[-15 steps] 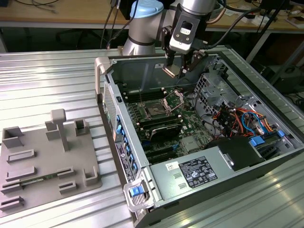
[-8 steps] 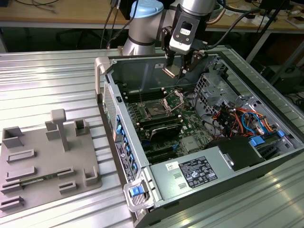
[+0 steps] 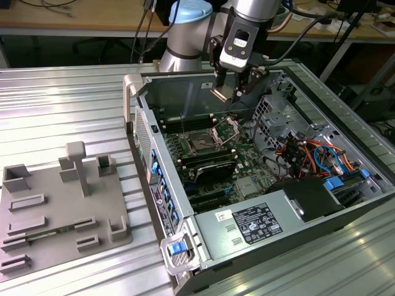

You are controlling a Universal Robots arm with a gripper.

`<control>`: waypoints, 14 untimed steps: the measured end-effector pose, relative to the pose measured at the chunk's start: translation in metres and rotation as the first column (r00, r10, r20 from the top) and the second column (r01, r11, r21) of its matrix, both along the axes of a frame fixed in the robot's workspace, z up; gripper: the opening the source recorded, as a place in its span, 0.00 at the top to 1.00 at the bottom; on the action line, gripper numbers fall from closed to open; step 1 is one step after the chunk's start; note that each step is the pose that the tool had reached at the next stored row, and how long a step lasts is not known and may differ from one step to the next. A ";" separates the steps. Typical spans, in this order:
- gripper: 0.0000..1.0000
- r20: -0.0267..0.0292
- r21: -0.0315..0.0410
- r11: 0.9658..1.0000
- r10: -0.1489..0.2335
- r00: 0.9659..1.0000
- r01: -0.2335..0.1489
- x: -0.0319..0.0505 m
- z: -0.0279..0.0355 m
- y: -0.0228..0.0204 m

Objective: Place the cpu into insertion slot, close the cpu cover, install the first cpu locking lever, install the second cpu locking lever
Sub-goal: 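Place the cpu into insertion slot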

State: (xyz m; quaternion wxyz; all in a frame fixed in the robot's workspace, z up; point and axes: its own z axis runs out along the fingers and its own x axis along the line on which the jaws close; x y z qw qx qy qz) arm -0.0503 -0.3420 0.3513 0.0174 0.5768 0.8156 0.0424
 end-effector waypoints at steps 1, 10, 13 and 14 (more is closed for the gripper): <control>0.45 0.000 0.000 1.000 0.000 1.000 0.000 0.0000 -0.0001 0.0000; 0.45 0.000 0.000 1.000 0.000 1.000 0.000 0.0000 -0.0018 0.0000; 0.45 0.000 0.000 1.000 0.000 1.000 0.000 0.0000 -0.0024 0.0000; 0.45 0.000 0.000 1.000 0.000 1.000 0.000 0.0000 -0.0026 0.0000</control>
